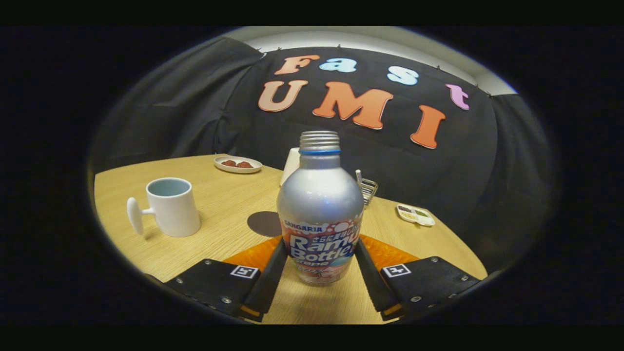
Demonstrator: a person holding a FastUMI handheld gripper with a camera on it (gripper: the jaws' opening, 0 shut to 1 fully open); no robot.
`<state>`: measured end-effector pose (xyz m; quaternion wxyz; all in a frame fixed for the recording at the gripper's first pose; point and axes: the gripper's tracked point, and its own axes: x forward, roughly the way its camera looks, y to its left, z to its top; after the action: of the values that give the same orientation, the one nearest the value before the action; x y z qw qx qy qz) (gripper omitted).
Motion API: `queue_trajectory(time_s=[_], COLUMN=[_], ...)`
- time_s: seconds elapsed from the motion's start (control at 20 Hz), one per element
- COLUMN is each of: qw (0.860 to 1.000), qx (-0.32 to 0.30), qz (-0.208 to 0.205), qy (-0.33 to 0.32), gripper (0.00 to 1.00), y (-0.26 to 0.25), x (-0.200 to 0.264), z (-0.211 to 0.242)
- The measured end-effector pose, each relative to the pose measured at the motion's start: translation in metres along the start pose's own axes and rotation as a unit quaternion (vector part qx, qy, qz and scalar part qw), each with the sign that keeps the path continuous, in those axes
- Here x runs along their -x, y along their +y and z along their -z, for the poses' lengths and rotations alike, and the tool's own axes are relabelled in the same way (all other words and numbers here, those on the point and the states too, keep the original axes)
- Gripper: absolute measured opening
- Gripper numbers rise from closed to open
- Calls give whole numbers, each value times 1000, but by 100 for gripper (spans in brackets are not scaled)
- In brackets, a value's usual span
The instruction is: Take the bottle from table, then pour the juice into the cup, finally place the bottle on the coaster
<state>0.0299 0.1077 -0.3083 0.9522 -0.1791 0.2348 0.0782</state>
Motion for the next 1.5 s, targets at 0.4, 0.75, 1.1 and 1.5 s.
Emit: queue_trajectory(time_s=[0.4,0.75,1.1,1.5], qw=[990,957,921,884], qx=[141,282,379,455], qz=[19,52,70,75], qy=[-9,-38,-59,-75], gripper=[76,77,77,76], y=[10,19,24,29], x=[0,1,1,1], z=[-18,-46,-63,-73])
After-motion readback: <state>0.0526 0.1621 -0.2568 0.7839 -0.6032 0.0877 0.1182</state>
